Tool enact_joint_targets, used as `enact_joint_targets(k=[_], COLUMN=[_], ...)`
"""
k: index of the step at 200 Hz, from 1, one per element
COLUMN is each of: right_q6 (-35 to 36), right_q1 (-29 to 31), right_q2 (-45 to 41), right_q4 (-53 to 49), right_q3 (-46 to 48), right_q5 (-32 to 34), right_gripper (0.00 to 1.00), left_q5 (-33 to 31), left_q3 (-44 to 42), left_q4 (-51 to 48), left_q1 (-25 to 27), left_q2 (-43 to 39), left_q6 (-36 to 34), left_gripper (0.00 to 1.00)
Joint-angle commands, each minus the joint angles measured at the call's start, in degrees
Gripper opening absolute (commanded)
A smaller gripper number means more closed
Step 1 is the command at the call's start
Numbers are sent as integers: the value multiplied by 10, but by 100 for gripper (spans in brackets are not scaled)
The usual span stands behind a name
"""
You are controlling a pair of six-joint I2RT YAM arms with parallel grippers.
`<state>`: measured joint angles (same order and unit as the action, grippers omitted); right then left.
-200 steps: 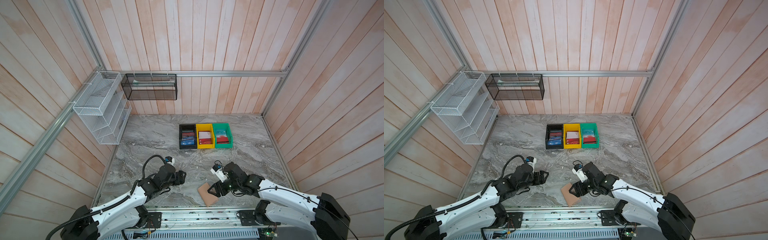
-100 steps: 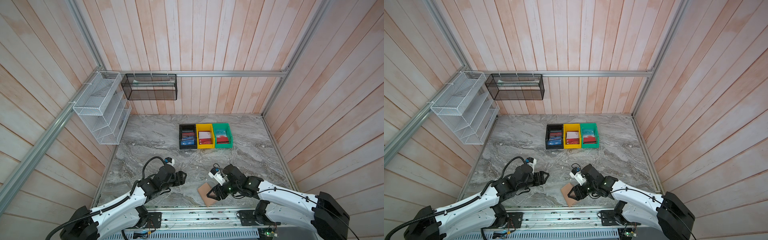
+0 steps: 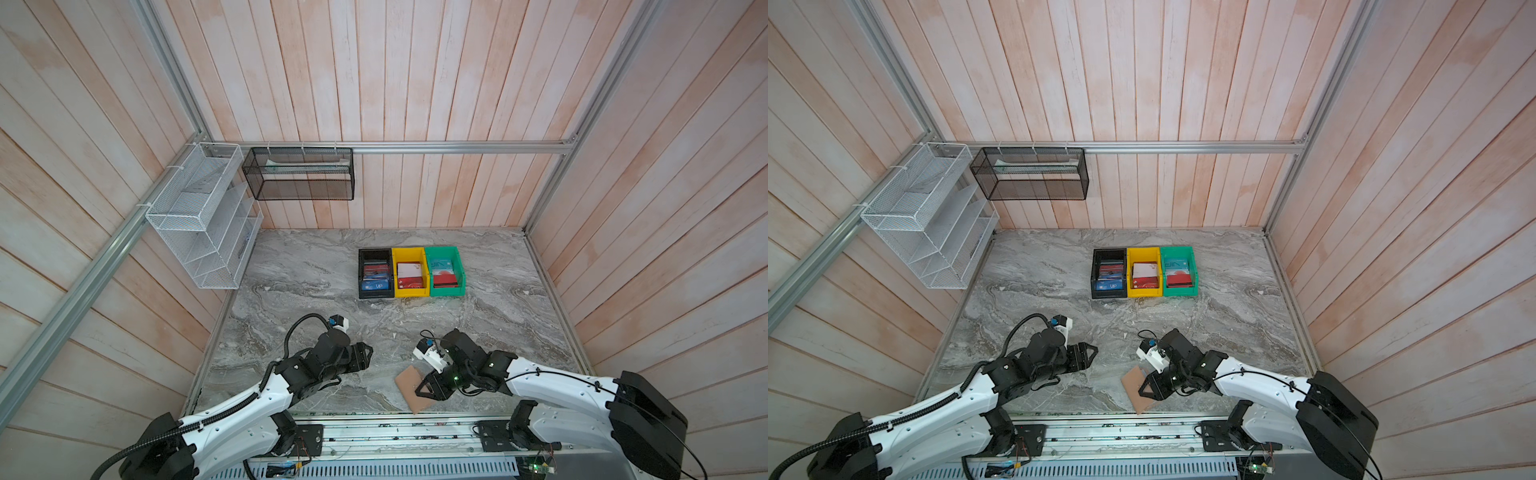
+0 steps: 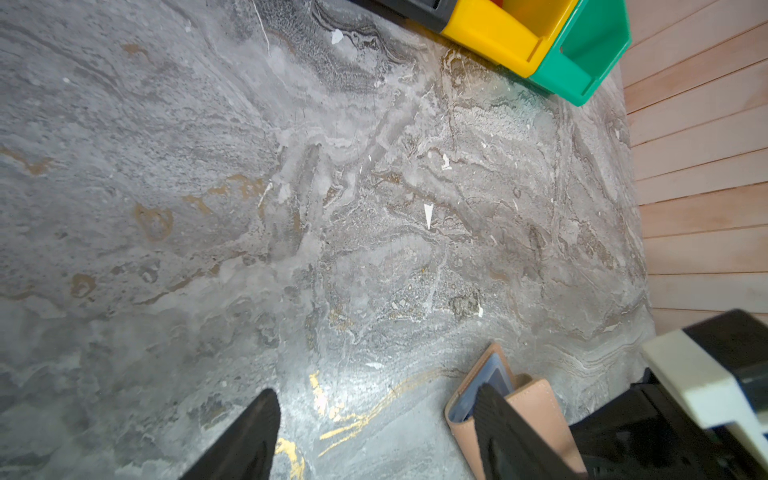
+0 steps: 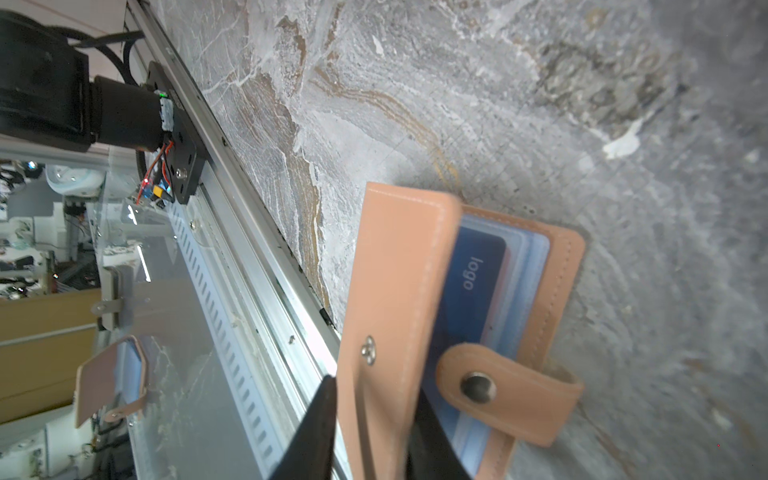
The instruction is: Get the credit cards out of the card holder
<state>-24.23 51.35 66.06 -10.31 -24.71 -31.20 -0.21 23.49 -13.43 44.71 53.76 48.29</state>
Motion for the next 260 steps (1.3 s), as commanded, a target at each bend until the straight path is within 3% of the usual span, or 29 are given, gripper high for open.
enact_joint_targets(k=[1,27,87,145,162,196,260], right_q6=[12,22,109,210,216,221,218], right_q1=[3,3,0,-25,-25,-24,-21], right_q2=[5,9,83,288,343,414,399], right_q4=[-4,-12,-55,-121,-142,-171,-138], right_q3=[-21,-42,-170,-378,-445,-520,-486], right_q5=[12,43,136,208,243,246,179], right_gripper=[18,0,0,0,0,0,31], left_q5=[-5,-7,9,91,109,124,133], left_q3=[-4,0,34,47,52,63,56], left_q4=[-9,-8,-25,-31,-32,-43,-42], left_q1=[3,3,-25,-127,-151,-187,-208], left_q2=[-8,-7,10,8,5,-1,4], left_q6=[4,-4,-44,-60,-64,-72,-72], left_gripper=[76,76,76,76,76,76,76])
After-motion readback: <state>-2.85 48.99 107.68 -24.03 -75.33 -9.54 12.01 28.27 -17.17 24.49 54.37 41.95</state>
